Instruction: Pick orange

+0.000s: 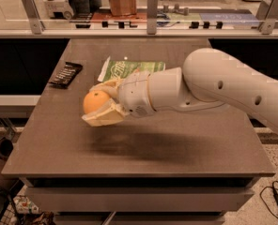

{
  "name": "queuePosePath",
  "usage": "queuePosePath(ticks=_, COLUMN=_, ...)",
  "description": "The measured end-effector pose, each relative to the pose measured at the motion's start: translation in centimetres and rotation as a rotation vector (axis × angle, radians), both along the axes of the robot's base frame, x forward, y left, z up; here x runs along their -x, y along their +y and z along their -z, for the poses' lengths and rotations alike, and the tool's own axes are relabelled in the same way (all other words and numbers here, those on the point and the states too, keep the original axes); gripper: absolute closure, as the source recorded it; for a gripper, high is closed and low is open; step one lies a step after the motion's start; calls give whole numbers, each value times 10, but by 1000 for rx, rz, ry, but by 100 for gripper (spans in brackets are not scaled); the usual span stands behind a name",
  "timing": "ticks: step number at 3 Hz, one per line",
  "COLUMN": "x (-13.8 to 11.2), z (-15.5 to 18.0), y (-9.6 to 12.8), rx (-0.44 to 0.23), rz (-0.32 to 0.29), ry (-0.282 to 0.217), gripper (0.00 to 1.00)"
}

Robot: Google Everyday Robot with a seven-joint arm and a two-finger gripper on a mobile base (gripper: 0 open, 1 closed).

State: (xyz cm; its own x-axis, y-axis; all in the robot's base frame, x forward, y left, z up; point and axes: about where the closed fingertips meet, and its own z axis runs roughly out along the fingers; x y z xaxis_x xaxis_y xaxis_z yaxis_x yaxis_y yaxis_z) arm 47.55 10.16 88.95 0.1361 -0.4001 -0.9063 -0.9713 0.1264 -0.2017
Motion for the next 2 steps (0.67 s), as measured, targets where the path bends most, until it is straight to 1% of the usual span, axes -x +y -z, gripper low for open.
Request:
queuePosePath(ticks=1, x=-8, z=-33, y=-3, rx=-9, rz=-4, ry=-56, gripper=100)
queuePosePath(ticks=2, x=-13, z=-64, y=-3, rx=-1, rz=-6, ry=-110, gripper=100)
